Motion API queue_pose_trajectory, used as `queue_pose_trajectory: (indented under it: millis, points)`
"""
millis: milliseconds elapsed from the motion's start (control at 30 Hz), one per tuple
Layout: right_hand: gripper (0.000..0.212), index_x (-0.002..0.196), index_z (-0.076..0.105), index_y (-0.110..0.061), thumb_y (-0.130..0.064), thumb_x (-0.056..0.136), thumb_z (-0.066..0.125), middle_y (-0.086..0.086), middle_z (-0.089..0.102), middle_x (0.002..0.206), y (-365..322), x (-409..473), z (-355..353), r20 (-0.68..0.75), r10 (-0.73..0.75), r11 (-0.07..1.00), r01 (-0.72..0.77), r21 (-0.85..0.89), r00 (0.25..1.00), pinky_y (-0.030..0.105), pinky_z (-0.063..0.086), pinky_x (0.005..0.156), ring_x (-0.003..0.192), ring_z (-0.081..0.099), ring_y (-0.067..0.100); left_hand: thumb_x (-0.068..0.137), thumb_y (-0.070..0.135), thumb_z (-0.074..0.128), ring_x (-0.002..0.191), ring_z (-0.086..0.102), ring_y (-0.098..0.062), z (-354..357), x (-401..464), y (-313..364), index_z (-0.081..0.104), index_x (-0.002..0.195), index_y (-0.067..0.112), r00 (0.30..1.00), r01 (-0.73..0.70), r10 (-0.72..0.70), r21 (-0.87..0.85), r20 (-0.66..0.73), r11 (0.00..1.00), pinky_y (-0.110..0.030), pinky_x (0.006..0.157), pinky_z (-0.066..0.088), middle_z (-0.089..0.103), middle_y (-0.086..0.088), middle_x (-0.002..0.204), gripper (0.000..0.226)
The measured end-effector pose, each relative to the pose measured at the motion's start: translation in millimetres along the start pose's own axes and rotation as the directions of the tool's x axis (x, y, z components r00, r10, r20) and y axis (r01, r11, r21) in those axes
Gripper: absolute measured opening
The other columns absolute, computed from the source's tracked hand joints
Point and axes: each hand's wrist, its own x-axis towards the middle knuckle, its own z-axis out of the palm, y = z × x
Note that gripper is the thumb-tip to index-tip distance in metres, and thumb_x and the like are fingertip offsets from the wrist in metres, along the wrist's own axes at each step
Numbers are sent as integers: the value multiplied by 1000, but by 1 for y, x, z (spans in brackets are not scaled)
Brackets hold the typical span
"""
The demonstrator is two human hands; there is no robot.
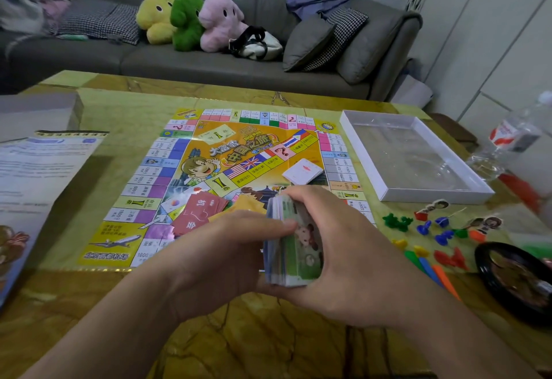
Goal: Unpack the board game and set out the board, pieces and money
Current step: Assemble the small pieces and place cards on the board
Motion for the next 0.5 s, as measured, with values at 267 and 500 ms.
queue_pose_trajectory:
  millis: [267,500]
  points:
    - [131,156,8,-60,-56,59,96,-42,25,153,-5,-1,-6,315,134,933,-226,280,940,23,47,109,137,40,-14,87,5,69,91,76,-37,-6,-2,-11,76,106,-1,998,-55,49,-142,-47,988,-49,75,64,73,-31,114,21]
    - [16,109,75,-19,-23,93,76,8,75,104,0,9,15,29,428,624,-319,713,903,29,54,61,84,73,17,90,15,71,85,78,-40,2,-5,-11,72,117,3,929,-222,192,-59,-317,973,-43,57,64,77,-24,103,29]
